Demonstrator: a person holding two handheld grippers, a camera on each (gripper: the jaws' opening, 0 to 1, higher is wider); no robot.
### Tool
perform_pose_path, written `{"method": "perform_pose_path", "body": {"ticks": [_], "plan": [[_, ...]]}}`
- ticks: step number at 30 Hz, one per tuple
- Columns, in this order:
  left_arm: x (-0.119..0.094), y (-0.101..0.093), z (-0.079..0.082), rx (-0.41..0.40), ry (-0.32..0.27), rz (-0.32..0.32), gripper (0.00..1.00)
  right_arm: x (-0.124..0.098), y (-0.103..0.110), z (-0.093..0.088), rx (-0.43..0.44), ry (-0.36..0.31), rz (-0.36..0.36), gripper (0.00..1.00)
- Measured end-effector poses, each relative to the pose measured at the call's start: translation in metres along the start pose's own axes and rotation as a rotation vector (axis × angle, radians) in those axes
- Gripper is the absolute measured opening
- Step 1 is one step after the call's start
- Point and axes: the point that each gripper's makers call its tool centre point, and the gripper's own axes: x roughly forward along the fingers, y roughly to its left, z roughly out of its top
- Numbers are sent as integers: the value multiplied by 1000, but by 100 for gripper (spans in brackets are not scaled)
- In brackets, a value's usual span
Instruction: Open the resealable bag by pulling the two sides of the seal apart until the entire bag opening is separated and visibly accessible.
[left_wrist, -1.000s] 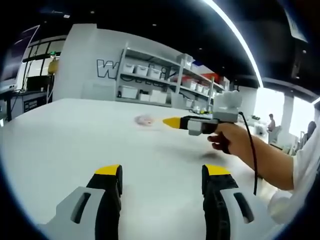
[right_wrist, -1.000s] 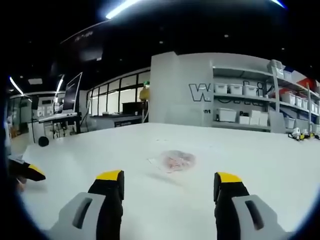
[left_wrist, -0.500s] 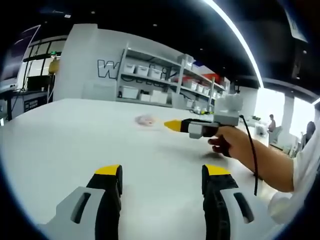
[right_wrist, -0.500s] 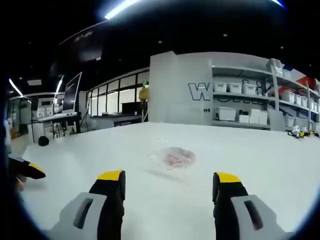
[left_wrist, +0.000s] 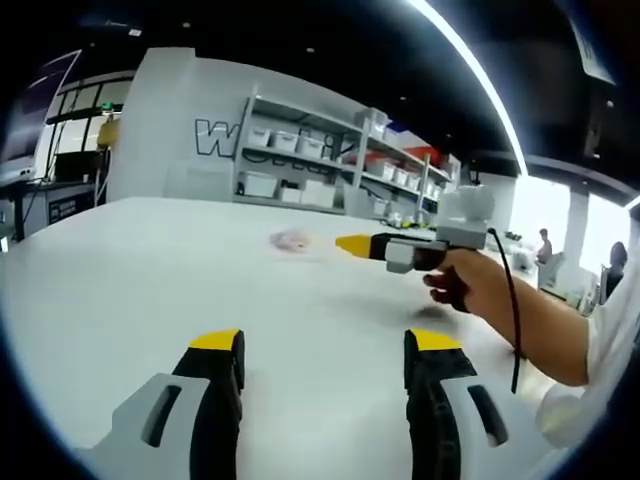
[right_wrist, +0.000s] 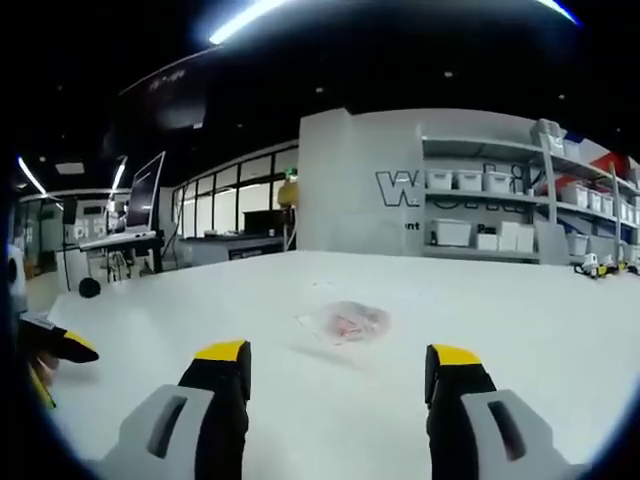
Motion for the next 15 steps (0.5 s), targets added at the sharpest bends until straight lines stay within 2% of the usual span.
{"method": "perform_pose_path", "body": {"ticks": [12,15], "plan": [[0,1,2,-8,-10,3,65,-14,6,-6,10,8,7,71],[0,1,3,-12,-16,5,65,-18,7,-3,14,-3,6,71]]}}
